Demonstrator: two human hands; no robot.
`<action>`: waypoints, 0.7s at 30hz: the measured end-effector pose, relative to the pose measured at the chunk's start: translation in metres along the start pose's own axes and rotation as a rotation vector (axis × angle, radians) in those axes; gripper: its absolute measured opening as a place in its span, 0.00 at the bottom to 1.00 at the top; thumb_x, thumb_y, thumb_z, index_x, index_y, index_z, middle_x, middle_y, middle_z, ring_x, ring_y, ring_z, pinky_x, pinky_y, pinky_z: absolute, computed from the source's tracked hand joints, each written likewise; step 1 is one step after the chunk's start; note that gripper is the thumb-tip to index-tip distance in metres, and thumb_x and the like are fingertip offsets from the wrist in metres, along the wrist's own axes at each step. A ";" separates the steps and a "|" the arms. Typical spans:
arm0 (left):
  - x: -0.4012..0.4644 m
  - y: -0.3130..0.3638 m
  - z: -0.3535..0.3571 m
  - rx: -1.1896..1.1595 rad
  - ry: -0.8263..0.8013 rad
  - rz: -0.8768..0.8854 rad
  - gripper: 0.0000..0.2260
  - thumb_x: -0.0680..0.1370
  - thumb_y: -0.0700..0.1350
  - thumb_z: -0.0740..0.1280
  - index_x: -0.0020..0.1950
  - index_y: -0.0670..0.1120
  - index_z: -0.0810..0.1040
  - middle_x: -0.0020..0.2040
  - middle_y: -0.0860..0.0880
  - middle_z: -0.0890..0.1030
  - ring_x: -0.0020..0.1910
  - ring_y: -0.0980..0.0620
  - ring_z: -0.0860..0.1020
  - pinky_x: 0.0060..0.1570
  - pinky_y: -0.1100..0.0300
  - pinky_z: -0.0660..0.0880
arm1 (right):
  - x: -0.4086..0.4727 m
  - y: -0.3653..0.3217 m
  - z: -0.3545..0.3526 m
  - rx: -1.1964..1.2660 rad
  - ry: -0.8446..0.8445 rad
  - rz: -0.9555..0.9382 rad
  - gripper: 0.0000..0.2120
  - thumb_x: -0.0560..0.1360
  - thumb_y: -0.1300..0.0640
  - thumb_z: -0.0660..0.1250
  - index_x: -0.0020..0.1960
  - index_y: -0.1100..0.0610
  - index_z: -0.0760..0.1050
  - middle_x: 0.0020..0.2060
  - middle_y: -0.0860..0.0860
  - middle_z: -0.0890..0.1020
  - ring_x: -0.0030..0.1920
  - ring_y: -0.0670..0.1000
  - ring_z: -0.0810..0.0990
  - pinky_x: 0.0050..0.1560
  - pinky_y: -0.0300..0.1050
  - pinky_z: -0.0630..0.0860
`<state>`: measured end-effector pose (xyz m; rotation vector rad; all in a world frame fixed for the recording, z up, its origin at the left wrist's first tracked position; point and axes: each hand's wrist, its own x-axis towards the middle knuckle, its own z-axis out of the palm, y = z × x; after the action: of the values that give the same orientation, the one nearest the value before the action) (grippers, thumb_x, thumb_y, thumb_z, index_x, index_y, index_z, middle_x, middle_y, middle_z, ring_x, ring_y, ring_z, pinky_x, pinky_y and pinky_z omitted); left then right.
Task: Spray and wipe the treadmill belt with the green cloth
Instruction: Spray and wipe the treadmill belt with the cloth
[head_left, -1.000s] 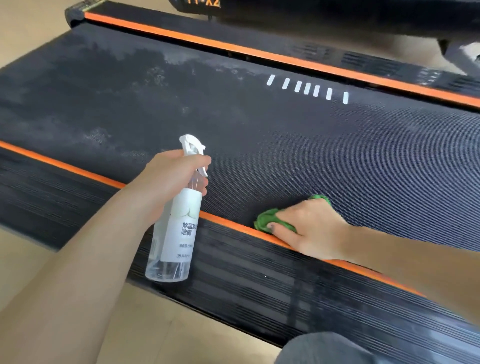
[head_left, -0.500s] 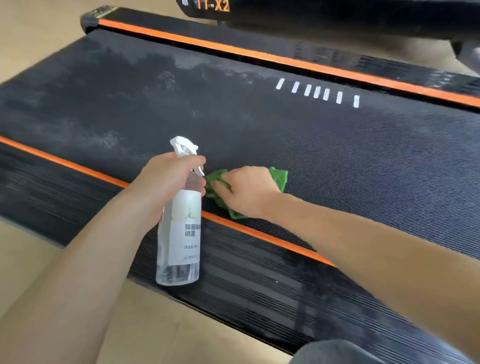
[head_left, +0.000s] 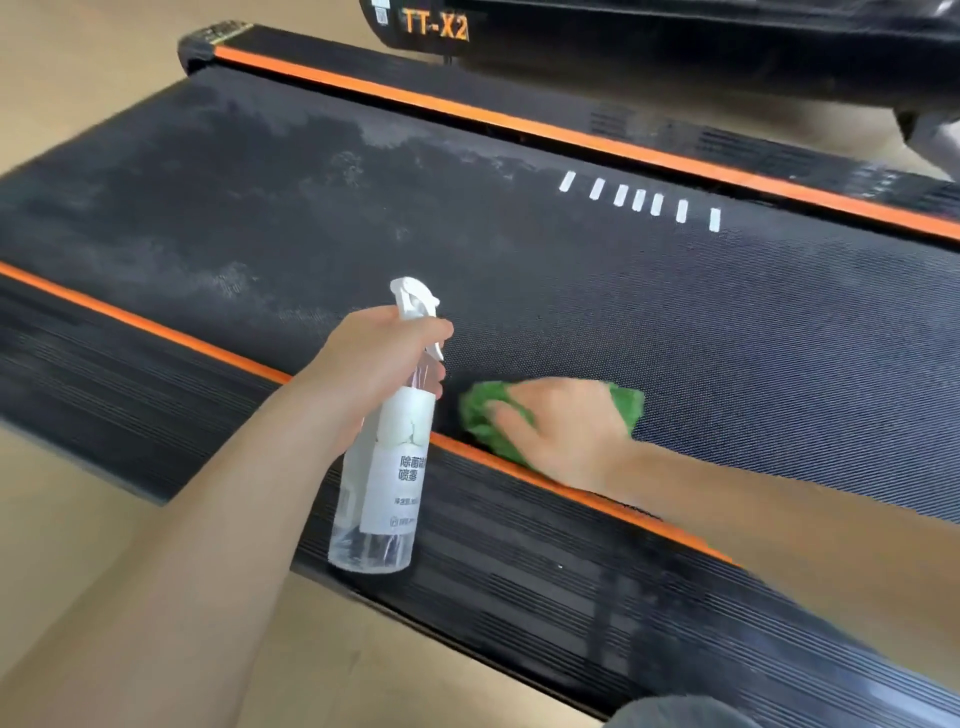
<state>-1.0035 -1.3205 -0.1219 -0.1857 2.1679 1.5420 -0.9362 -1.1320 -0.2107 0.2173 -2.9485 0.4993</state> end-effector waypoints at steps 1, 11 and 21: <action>0.000 0.000 -0.003 0.005 0.019 0.007 0.06 0.79 0.48 0.71 0.46 0.46 0.82 0.33 0.47 0.86 0.34 0.48 0.83 0.42 0.55 0.80 | 0.025 -0.021 0.012 0.017 -0.001 0.017 0.21 0.78 0.39 0.49 0.33 0.50 0.62 0.30 0.45 0.72 0.37 0.54 0.77 0.37 0.48 0.70; 0.005 -0.014 -0.049 -0.049 0.135 -0.049 0.08 0.79 0.48 0.73 0.46 0.44 0.81 0.32 0.46 0.85 0.29 0.49 0.82 0.36 0.59 0.79 | 0.010 -0.014 0.001 0.008 -0.141 -0.187 0.11 0.80 0.40 0.51 0.49 0.42 0.69 0.39 0.47 0.83 0.41 0.55 0.81 0.40 0.48 0.74; 0.023 -0.023 -0.066 -0.156 0.070 -0.072 0.08 0.80 0.48 0.72 0.46 0.44 0.81 0.30 0.47 0.84 0.25 0.52 0.81 0.27 0.65 0.77 | 0.029 -0.005 -0.011 0.235 -0.020 0.199 0.19 0.82 0.40 0.54 0.38 0.47 0.72 0.30 0.41 0.78 0.33 0.43 0.76 0.39 0.48 0.72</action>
<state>-1.0346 -1.3859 -0.1351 -0.3696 2.0686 1.6869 -0.9624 -1.1368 -0.1939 -0.0488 -2.9417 0.8766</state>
